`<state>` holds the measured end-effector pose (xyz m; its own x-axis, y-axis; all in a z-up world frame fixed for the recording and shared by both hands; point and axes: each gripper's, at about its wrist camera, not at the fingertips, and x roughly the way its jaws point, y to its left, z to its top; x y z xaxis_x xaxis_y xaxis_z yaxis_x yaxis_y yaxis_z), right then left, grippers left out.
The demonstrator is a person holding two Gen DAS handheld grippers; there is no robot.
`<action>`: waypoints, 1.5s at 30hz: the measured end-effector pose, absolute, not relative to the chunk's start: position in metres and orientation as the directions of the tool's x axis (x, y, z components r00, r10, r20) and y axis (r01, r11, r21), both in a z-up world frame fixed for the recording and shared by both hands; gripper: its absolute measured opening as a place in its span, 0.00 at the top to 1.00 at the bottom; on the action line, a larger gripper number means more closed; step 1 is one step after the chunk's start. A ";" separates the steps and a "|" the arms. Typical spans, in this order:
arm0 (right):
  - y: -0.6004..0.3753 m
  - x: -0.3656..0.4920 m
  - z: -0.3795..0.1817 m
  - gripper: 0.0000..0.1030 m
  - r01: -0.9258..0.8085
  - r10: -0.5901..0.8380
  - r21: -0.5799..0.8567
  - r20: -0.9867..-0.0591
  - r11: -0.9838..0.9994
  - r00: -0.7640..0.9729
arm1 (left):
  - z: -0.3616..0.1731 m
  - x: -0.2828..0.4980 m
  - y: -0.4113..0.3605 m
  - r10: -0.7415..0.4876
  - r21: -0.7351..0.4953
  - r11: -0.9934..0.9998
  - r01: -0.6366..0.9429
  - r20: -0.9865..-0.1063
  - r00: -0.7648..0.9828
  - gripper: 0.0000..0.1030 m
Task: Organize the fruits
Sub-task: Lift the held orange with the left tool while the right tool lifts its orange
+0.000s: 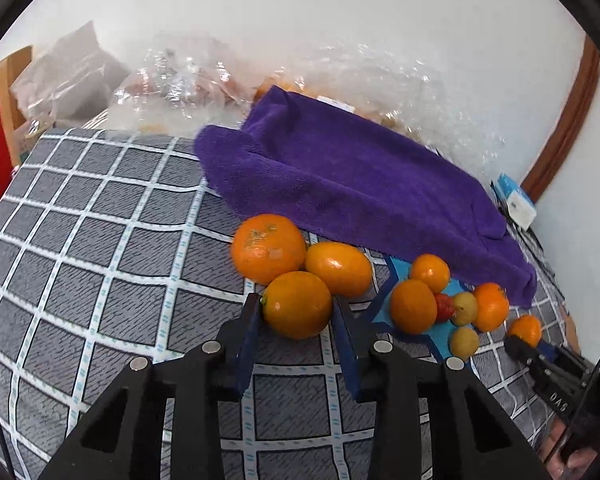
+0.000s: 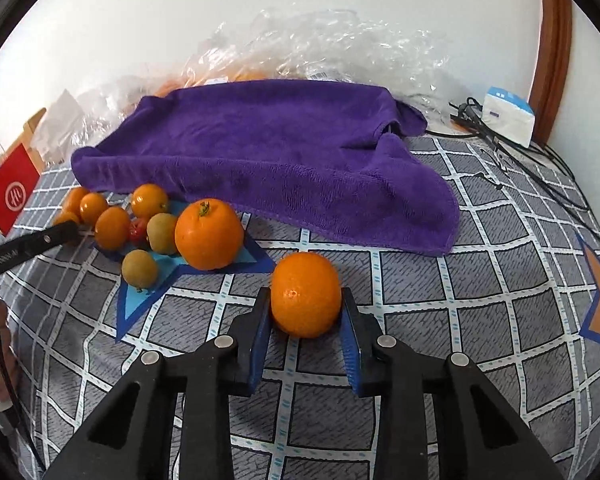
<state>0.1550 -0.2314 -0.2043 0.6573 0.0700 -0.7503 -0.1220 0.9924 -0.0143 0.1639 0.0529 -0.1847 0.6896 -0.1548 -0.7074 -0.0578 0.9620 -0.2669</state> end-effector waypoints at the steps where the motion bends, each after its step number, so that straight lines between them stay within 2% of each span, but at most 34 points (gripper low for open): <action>1: -0.231 0.155 -0.204 0.69 -0.121 0.068 -0.017 -0.750 0.992 0.658 | -0.184 0.162 0.053 -0.149 -0.266 0.962 -0.063 -0.704 0.694 0.68; 11: -0.230 0.154 -0.203 0.70 -0.098 0.039 -0.036 -0.745 0.995 0.666 | -0.177 0.151 0.062 -0.150 -0.293 0.953 -0.069 -0.661 0.735 0.68; 24: -0.253 0.143 -0.194 0.70 -0.053 0.081 0.062 -0.694 0.997 0.715 | -0.159 0.139 0.059 -0.122 -0.283 0.957 -0.059 -0.582 0.804 0.68; 45: -0.262 0.117 -0.190 0.70 -0.039 0.092 0.095 -0.655 0.995 0.750 | -0.154 0.133 0.060 -0.125 -0.303 0.951 -0.056 -0.547 0.828 0.68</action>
<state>0.1170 -0.2621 -0.1901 0.7501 0.0916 -0.6549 -0.0389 0.9948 0.0945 0.1333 0.0597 -0.1545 0.8277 -0.1254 -0.5469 -0.0562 0.9513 -0.3031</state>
